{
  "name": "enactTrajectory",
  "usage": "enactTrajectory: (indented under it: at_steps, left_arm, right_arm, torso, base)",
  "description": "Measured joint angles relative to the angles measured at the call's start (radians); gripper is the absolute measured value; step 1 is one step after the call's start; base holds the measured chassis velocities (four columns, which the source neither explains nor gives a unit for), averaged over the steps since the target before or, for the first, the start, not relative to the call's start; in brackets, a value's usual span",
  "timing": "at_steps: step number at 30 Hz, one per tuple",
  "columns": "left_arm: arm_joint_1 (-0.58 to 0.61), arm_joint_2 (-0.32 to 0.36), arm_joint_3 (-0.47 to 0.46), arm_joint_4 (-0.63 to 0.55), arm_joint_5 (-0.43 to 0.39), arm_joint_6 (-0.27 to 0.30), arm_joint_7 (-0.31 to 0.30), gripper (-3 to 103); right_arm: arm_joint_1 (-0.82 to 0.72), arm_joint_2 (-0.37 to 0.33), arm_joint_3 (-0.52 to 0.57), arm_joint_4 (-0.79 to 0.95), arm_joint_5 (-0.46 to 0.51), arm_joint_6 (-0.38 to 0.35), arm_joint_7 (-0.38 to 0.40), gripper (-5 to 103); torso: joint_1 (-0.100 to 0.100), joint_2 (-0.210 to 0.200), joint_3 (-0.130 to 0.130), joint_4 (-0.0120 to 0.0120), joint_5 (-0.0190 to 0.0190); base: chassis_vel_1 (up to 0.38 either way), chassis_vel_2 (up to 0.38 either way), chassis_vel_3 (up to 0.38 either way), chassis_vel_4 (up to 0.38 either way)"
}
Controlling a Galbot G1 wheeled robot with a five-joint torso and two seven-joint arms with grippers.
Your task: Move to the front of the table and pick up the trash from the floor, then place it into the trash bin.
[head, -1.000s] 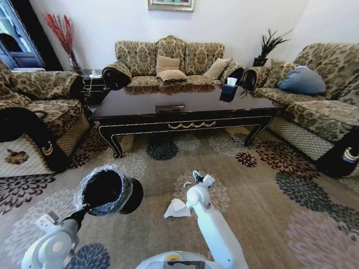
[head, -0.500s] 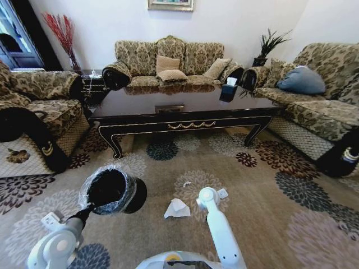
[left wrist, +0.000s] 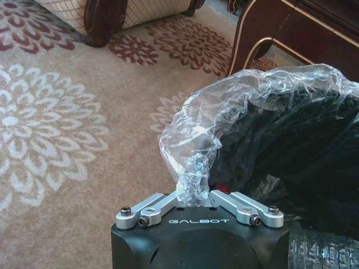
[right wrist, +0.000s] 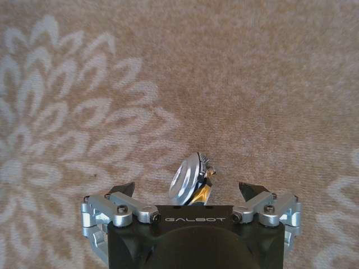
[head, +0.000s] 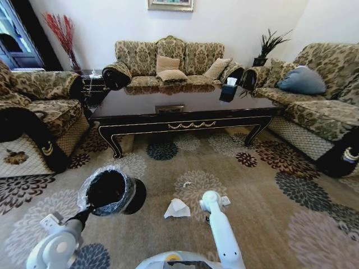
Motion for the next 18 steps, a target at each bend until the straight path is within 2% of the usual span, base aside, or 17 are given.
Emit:
enactTrajectory:
  at_steps: [3,12,13,14,16,18]
  left_arm:
    - [0.006,0.003,-0.006,-0.011,0.001,0.000,0.000,2]
    - [0.013,-0.014,-0.002,-0.018,0.022,0.000,0.000,2]
    - [0.014,-0.016,-0.002,-0.018,0.025,0.000,0.000,2]
    - [0.014,-0.018,-0.002,-0.018,0.028,0.000,0.000,2]
    - [0.014,-0.019,-0.002,-0.018,0.029,0.000,0.000,2]
    - [0.015,-0.020,-0.004,-0.018,0.030,0.000,0.000,2]
  right_arm:
    - [0.001,-0.007,0.012,-0.040,0.018,0.017,-0.040,100]
    - [0.007,-0.022,0.010,-0.085,0.042,0.037,-0.091,100]
    - [0.009,-0.024,0.010,-0.092,0.046,0.040,-0.096,103]
    - [0.012,-0.025,0.010,-0.100,0.049,0.042,-0.098,99]
    - [0.014,-0.026,0.009,-0.105,0.050,0.043,-0.099,99]
    - [0.015,-0.027,0.007,-0.110,0.052,0.044,-0.099,91]
  torso:
    - [0.000,0.000,0.000,0.0001,0.0001]
    - [0.000,0.000,0.000,0.0000,0.0000]
    - [0.000,0.000,0.000,0.0000,0.0000]
    - [0.000,0.000,0.000,0.0001,0.0000]
    - [0.000,0.000,0.000,0.0001,0.0000]
    - [0.000,0.000,0.000,0.0001,0.0000]
  base:
    - [0.000,0.000,0.000,0.000]
    - [0.000,0.000,0.000,0.000]
    - [0.000,0.000,0.000,0.000]
    - [0.000,0.000,0.000,0.000]
    - [0.000,0.000,0.000,0.000]
    - [0.000,0.000,0.000,0.000]
